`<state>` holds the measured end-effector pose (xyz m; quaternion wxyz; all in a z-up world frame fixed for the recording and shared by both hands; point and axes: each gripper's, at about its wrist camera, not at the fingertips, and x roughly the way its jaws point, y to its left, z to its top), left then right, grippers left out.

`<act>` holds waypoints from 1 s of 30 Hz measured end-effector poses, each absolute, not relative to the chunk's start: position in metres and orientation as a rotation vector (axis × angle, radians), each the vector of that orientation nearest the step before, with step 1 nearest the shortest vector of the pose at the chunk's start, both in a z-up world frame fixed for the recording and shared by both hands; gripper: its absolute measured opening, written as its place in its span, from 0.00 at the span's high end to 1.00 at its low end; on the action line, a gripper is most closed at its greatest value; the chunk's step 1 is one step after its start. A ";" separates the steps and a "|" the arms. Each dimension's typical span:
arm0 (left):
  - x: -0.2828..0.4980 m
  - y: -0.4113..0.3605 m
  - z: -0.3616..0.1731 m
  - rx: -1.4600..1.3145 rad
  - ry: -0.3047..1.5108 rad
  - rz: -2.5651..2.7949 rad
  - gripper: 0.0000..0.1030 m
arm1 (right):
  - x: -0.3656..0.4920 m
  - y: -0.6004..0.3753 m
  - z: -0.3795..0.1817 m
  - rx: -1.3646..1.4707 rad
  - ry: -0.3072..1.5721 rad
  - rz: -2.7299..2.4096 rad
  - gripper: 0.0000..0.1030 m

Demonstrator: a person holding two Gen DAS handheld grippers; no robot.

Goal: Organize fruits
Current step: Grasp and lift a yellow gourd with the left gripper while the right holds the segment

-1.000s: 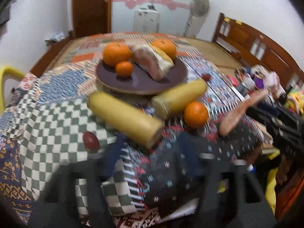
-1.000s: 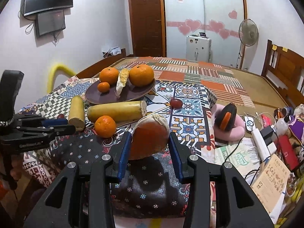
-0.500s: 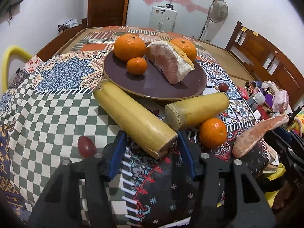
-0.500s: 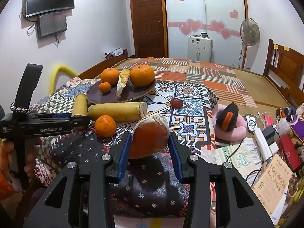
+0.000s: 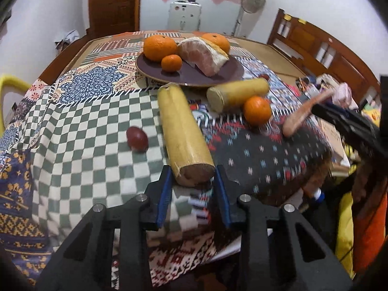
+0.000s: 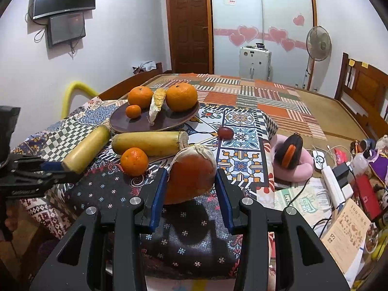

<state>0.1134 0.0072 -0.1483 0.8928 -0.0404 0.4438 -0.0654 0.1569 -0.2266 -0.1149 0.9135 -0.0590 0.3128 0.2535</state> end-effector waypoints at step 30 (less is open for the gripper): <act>0.208 0.007 -0.147 0.100 1.000 -0.144 0.63 | 0.174 -0.218 -0.109 -0.103 0.649 0.546 0.74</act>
